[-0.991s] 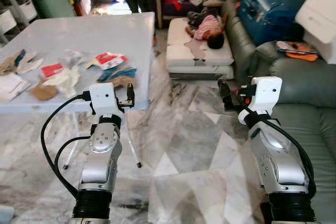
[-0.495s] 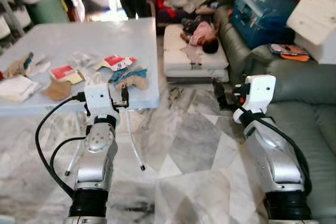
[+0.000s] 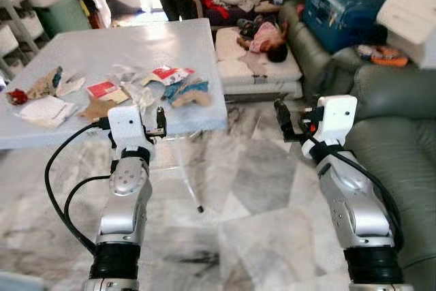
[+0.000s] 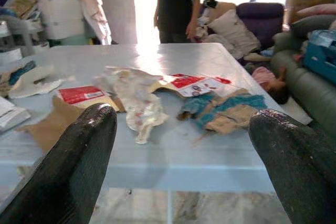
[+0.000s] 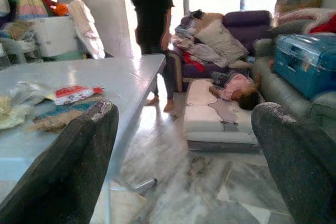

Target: Picking trash to rubbish bin

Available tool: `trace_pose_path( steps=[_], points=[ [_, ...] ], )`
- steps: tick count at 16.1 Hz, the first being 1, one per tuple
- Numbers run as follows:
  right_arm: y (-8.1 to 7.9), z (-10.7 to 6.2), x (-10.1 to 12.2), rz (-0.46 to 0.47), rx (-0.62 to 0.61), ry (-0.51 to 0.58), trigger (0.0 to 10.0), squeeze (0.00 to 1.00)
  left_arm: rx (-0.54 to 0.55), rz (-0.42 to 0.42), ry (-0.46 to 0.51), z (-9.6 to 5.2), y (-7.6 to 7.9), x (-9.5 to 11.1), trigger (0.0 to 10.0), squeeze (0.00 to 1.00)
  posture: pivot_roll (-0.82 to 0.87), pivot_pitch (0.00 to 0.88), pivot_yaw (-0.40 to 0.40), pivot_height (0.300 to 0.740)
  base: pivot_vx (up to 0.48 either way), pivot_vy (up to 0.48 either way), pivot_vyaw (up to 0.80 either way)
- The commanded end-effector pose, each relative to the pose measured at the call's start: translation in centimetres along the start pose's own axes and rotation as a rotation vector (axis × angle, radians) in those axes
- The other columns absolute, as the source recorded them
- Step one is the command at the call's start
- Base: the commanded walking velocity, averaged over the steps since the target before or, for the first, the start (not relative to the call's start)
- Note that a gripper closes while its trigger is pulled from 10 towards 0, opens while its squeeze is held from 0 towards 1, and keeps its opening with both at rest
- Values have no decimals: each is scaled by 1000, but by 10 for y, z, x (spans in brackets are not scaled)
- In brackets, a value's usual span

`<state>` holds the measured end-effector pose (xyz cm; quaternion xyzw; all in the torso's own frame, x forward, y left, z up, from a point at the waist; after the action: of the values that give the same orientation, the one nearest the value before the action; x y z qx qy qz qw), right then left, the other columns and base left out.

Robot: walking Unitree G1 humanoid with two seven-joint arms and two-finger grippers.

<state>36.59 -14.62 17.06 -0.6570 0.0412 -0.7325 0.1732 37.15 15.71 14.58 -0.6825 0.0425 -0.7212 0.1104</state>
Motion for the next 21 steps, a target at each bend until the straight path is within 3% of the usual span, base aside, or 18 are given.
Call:
trace_pose_path(
  steps=[1,8,16,21],
  points=[
    [-1,1,5,4,0,19,10000,0,-9,28,13,0,0,2,10000,0,-8,0,42,740,0,0,0],
    [-6,3,4,-5,17,19,10000,0,-41,41,42,0,5,8,10000,0,-4,0,45,740,0,0,663],
    [-9,4,6,-1,24,28,10000,0,-59,-9,59,-3,7,10,10000,0,-6,0,43,740,0,0,0],
    [-13,4,8,-18,44,31,10000,0,-68,-24,57,-2,10,10,10000,0,-15,0,43,740,279,0,0]
  ],
)
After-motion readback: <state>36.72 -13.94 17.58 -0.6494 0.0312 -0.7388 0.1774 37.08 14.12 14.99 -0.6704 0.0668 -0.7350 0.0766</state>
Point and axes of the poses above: a point about 5 cm out from each wrist's last joint towards the gripper, its own z axis pointing out of the wrist towards the gripper, its own x axis along the axis of the wrist's last joint, y = z × x, the point moved 5 cm from there along z, pointing out of the wrist towards the gripper, and after that the axes turned 15 degrees about z, right-handed, at the moved point
